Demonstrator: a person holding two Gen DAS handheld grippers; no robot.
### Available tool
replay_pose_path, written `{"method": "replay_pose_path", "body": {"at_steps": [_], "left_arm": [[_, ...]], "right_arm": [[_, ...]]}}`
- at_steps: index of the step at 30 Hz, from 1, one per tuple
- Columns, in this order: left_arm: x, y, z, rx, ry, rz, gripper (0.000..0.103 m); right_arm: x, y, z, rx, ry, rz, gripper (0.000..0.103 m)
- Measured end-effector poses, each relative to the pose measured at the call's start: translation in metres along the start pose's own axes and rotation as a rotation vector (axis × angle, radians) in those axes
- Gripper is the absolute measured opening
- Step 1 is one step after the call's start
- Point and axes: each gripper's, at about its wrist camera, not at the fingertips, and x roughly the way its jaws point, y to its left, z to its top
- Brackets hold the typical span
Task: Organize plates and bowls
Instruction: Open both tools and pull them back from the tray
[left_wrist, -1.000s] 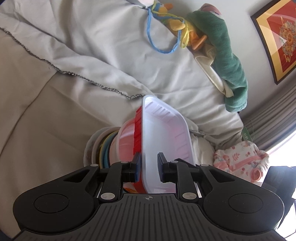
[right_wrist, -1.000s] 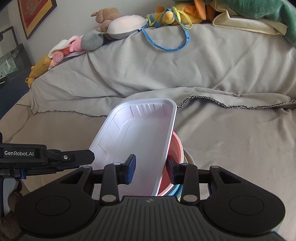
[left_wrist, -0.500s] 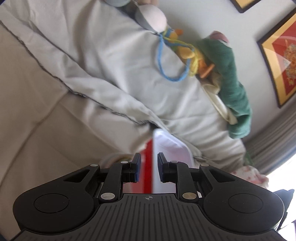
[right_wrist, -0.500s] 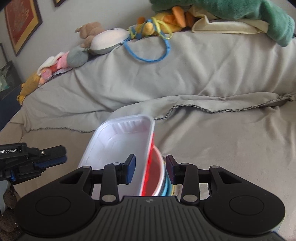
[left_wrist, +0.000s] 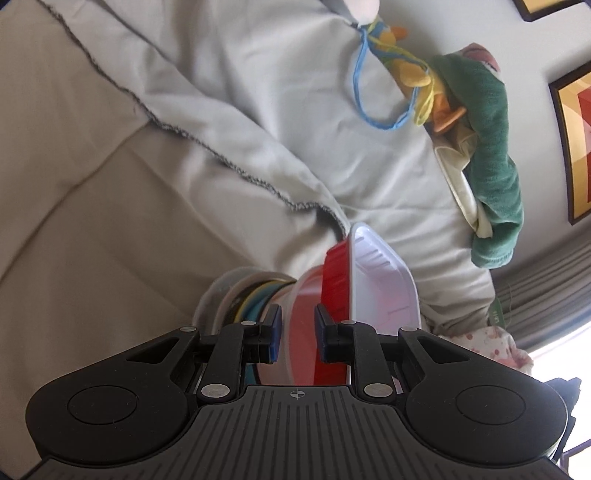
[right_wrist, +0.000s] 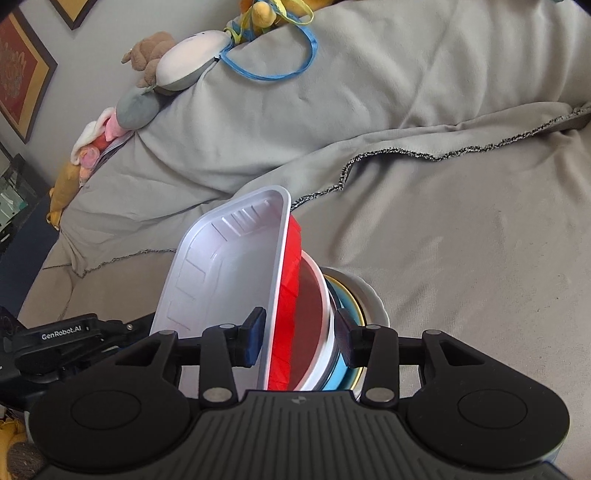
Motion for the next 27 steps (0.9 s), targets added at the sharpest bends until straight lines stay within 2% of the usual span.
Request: {"method": "replay_pose_path", "body": {"at_steps": [9, 12, 14, 16, 17, 19, 22, 24, 27], "left_arm": [[0.002, -0.003, 0.001, 0.022, -0.003, 0.011, 0.022], [-0.008, -0.006, 0.001, 0.036, -0.023, 0.015, 0.022], [-0.024, -0.016, -0.001, 0.087, -0.07, 0.023, 0.022], [-0.045, -0.034, -0.011, 0.188, -0.156, 0.061, 0.023], [-0.055, -0.045, -0.021, 0.25, -0.195, 0.083, 0.023], [-0.071, -0.071, -0.049, 0.389, -0.238, 0.106, 0.023], [-0.088, -0.101, -0.101, 0.558, -0.234, 0.151, 0.022], [-0.098, -0.113, -0.137, 0.619, -0.218, 0.2, 0.021], [-0.103, -0.118, -0.179, 0.623, -0.155, 0.262, 0.019]], "right_arm": [[0.004, 0.004, 0.004, -0.018, -0.004, -0.011, 0.041], [-0.003, 0.008, 0.002, -0.037, -0.036, -0.036, 0.041], [-0.013, 0.01, 0.002, -0.049, -0.066, -0.052, 0.041], [-0.029, 0.012, 0.002, -0.056, -0.105, -0.054, 0.043], [-0.039, 0.014, 0.0, -0.065, -0.13, -0.053, 0.045], [-0.06, 0.022, -0.007, -0.106, -0.184, -0.064, 0.057], [-0.086, 0.036, -0.031, -0.21, -0.233, -0.105, 0.064], [-0.1, 0.039, -0.052, -0.245, -0.214, -0.111, 0.07], [-0.114, 0.028, -0.083, -0.204, -0.144, -0.1, 0.072]]}}
